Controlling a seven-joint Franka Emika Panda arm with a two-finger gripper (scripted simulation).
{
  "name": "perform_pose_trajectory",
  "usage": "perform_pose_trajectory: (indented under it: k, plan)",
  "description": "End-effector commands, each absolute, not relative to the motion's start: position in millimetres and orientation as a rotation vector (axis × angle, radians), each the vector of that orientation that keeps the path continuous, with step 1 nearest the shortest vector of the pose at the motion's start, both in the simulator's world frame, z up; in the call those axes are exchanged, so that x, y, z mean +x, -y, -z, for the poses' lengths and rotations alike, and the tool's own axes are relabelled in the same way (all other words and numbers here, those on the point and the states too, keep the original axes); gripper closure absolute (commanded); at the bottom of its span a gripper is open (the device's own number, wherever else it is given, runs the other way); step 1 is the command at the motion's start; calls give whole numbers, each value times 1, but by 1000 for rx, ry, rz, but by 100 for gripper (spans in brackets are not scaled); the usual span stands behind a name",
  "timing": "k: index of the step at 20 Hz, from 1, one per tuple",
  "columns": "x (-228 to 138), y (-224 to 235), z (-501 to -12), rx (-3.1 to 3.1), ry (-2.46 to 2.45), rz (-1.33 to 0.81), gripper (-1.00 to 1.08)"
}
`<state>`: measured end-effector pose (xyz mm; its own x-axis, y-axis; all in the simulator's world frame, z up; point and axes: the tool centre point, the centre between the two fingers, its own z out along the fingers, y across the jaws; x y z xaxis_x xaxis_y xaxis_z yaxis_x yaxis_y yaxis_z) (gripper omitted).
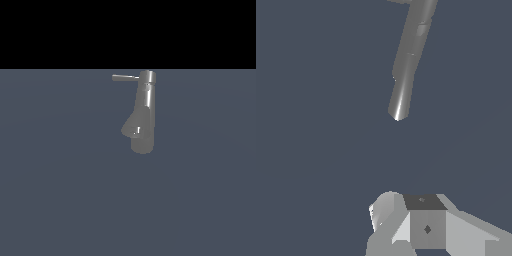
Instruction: Turn on the faucet by rotating a designated handle.
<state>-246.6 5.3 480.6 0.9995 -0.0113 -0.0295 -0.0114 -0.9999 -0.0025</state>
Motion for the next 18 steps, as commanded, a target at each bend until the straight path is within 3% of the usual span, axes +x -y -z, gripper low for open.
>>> perform_pose_trajectory:
  k: [1,18]
  plan:
    - [-241,-5,-481,-3141,-59,-46,108]
    - [-152,-7,-477,-3104,-632,-25,108]
